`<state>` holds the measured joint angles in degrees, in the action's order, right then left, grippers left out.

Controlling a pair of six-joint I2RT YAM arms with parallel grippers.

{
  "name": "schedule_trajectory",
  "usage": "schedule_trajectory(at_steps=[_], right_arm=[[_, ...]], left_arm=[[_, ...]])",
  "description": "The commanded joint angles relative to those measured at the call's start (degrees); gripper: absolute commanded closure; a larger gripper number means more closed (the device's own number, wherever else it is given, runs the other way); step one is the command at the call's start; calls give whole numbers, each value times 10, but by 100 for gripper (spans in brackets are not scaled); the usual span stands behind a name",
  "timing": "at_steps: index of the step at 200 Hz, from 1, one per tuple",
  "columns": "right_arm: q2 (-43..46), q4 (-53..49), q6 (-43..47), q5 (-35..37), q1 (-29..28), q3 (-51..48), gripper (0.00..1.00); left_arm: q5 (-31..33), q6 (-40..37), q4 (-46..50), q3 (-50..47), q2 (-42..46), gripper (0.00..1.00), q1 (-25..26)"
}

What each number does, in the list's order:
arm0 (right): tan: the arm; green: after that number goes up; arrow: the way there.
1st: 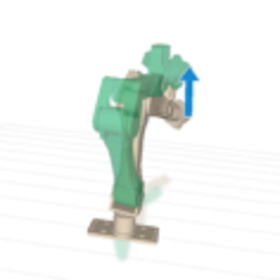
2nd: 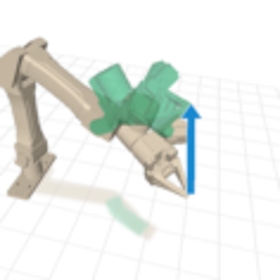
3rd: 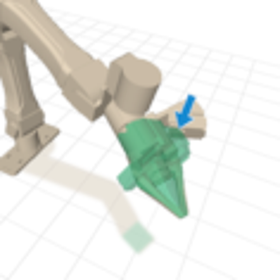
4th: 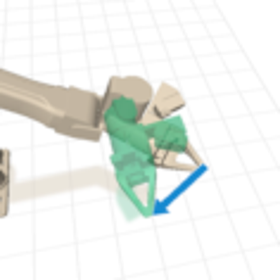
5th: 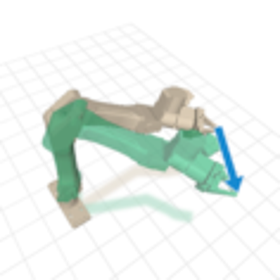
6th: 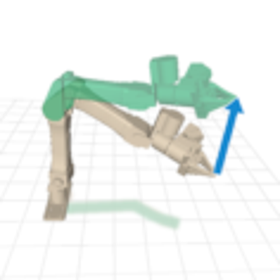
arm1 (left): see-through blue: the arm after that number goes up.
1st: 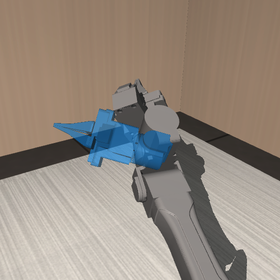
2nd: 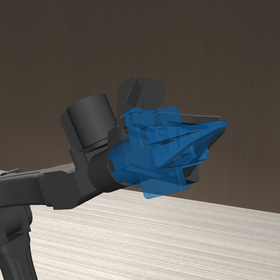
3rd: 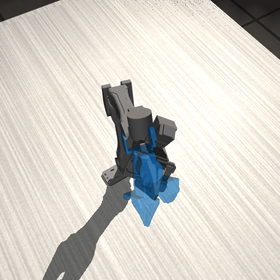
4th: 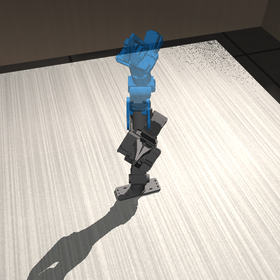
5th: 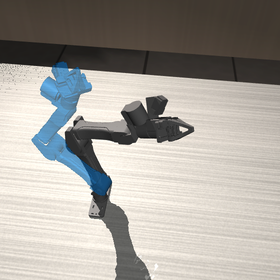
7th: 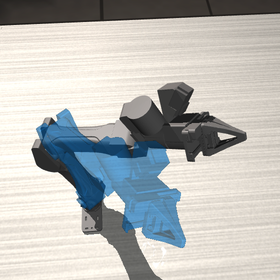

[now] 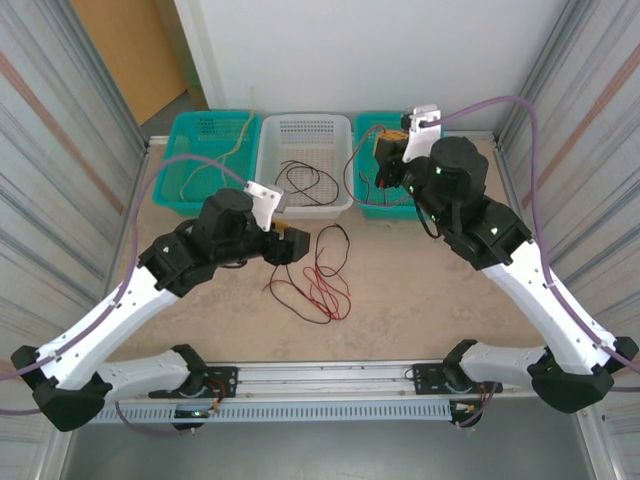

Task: Untangle the cables

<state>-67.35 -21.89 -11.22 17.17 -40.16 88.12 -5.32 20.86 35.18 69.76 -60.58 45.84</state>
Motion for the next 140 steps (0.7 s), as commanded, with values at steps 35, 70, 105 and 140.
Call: schedule_trajectory(at_steps=[35,70,105,140], right_arm=[[-51,-38,-25,-14,94,81,100],[-86,-38,-53,-46,155,104,100],[-142,-36,-84,-94,219,137,100],[-210,-30,-113,-133,273,171,100]], left_arm=[[68,62,-79,-128,129,15,-9],[81,92,-90,-181,175,14,-30],[53,93,-92,-185,169,20,-45],[55,87,-105,-188,151,21,-49]])
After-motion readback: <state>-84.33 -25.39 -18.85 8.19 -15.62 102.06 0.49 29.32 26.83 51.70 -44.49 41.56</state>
